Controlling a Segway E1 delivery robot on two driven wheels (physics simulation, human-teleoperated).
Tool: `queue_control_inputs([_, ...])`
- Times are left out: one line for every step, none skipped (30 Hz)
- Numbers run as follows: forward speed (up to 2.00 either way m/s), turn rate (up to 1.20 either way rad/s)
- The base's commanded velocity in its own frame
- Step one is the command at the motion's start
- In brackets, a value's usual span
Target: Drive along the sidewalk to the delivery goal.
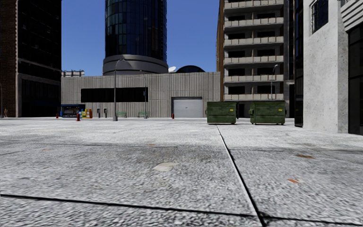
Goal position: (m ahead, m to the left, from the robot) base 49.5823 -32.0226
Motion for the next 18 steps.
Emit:
queue_control_inputs([2.0, 0.0])
queue_control_inputs([2.0, 0.0])
queue_control_inputs([2.0, 0.0])
queue_control_inputs([2.0, 0.0])
queue_control_inputs([2.0, 0.0])
queue_control_inputs([2.0, 0.0])
queue_control_inputs([2.0, 0.0])
queue_control_inputs([2.0, 0.0])
queue_control_inputs([2.0, 0.0])
queue_control_inputs([2.0, 0.0])
queue_control_inputs([2.0, 0.0])
queue_control_inputs([2.0, 0.0])
queue_control_inputs([2.0, 0.0])
queue_control_inputs([2.0, 0.0])
queue_control_inputs([2.0, 0.0])
queue_control_inputs([2.0, 0.0])
queue_control_inputs([2.0, 0.0])
queue_control_inputs([2.0, 0.0])
